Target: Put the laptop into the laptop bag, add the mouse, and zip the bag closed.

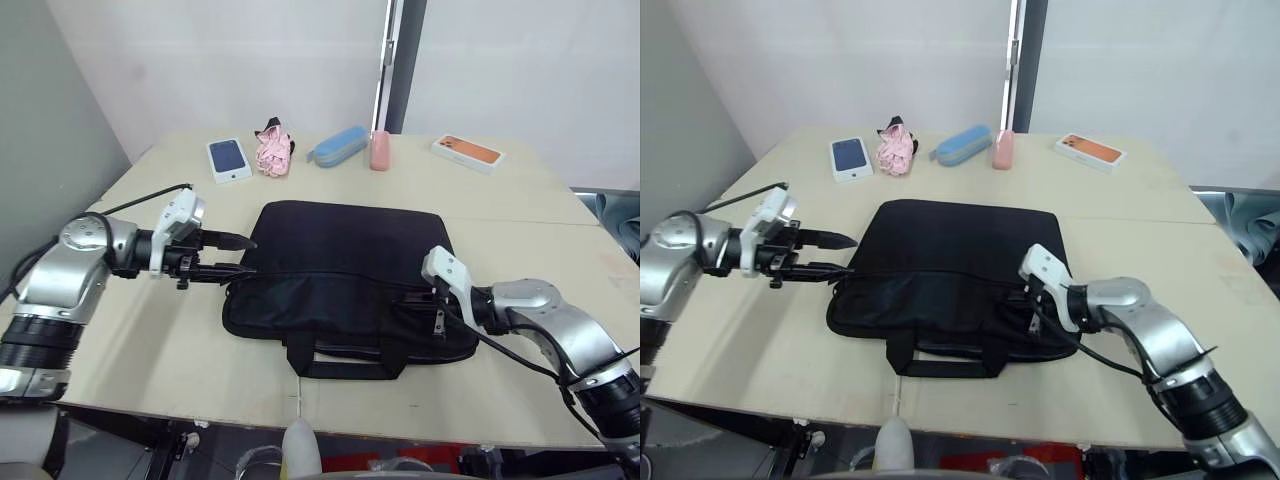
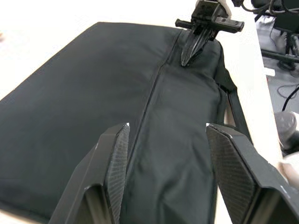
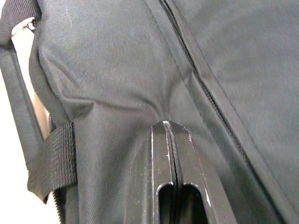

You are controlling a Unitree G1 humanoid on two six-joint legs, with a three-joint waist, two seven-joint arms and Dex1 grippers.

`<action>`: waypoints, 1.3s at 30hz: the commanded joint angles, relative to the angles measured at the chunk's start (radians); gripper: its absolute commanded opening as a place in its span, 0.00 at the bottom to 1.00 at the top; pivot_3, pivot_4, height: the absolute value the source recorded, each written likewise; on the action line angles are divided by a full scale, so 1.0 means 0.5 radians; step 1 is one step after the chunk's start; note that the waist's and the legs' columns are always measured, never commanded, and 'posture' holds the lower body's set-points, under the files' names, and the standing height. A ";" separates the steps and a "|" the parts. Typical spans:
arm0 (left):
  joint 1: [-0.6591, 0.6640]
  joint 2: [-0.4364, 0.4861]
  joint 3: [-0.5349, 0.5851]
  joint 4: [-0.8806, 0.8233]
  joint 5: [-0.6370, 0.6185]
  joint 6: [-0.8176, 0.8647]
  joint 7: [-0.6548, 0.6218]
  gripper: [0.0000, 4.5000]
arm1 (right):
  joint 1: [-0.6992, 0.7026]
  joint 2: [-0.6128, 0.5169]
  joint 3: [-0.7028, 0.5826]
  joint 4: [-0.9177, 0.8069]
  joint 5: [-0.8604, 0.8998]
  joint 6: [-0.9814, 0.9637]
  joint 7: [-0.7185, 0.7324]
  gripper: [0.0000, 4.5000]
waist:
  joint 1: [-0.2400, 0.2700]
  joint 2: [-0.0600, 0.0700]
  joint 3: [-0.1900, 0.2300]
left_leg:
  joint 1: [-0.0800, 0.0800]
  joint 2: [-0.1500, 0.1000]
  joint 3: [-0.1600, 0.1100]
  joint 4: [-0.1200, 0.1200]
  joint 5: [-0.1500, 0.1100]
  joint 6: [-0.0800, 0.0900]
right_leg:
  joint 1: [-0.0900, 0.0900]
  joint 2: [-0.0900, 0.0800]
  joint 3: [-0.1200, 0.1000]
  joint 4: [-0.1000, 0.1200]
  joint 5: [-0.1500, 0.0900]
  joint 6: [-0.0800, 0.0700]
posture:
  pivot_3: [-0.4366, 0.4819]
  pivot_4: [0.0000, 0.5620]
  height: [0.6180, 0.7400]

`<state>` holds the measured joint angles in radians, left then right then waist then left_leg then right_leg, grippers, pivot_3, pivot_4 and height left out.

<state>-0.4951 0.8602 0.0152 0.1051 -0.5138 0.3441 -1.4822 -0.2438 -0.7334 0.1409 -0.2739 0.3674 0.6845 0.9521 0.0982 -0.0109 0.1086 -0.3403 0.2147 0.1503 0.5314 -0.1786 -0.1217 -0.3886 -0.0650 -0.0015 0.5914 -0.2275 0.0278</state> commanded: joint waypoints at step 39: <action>-0.195 -0.468 -0.191 0.520 0.298 -0.670 -0.135 0.60 | 0.561 -0.560 -1.340 -0.775 0.927 0.486 0.000 0.00 | 0.014 0.004 0.044 | -0.040 0.006 -0.011 0.054 0.008 0.020 | -0.032 0.002 0.001 0.050 0.000 -0.002 | 0.48 0.27 1.00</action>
<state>-0.5853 0.6287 -0.0926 0.3759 -0.3507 0.0102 -1.5395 0.0465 -0.9998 -0.4642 -0.6392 0.8053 0.9266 0.9572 0.1054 -0.0090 0.1308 -0.3603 0.2175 0.1448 0.5584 -0.1749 -0.1118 -0.4046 -0.0639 -0.0010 0.6166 -0.2276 0.0267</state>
